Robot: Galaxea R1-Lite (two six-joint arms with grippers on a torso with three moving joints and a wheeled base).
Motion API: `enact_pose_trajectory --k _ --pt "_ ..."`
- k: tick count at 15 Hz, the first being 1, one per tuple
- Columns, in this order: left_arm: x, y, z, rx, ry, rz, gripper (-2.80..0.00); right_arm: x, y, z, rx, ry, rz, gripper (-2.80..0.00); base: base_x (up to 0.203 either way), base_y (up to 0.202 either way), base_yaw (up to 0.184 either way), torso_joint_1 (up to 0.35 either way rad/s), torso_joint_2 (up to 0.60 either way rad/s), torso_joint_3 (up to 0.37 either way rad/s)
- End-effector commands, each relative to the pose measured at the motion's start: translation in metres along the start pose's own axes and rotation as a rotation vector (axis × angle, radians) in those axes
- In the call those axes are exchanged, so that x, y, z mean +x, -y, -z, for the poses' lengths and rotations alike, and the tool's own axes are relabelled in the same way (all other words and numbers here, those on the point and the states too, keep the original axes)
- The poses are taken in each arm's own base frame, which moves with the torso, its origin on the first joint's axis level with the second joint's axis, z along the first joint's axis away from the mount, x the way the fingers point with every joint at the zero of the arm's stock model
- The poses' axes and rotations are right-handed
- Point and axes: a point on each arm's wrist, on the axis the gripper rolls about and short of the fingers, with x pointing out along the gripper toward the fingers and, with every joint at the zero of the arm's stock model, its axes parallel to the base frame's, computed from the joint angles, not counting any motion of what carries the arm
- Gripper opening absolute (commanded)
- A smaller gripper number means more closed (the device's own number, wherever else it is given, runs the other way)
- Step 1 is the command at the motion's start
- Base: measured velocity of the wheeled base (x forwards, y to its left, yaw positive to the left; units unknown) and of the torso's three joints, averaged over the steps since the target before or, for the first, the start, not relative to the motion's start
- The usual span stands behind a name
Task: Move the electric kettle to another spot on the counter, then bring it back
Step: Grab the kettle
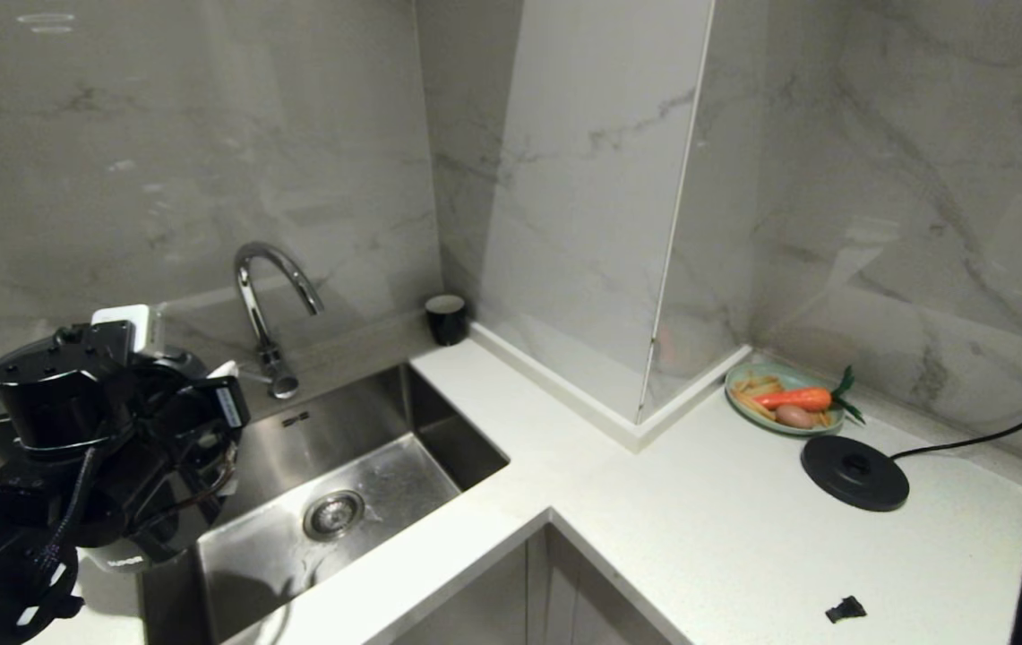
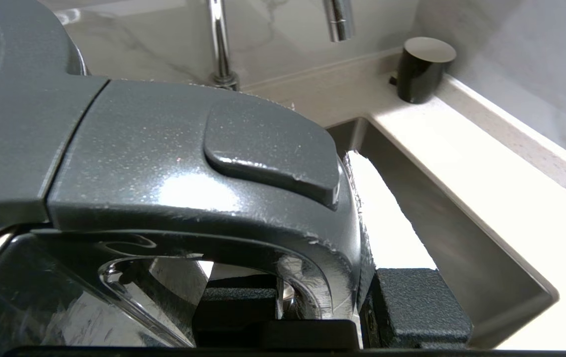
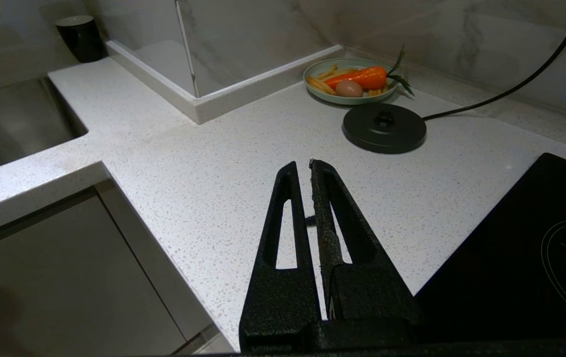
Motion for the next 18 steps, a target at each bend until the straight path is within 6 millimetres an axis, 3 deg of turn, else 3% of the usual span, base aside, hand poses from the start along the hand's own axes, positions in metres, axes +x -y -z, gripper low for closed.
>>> enact_pose_trajectory --k 1,6,18 --pt "-0.0019 0.005 -0.0006 0.0 0.007 0.015 -2.8 0.0001 0.0 0.0 -0.001 -0.001 -0.001 -2.8 0.0 0.0 0.0 0.0 0.0 0.0" --pt "-0.0028 0.0077 -0.0007 0.001 0.006 0.025 -2.8 0.0001 0.0 0.0 -0.001 -0.001 0.0 -2.8 0.0 0.001 -0.012 0.0 0.0 0.001" --pt "-0.0042 0.0131 -0.0012 0.0 0.009 0.045 -2.8 0.0001 0.0 0.0 -0.001 -0.001 0.0 -2.8 0.002 0.01 -0.17 0.002 0.0 0.003"
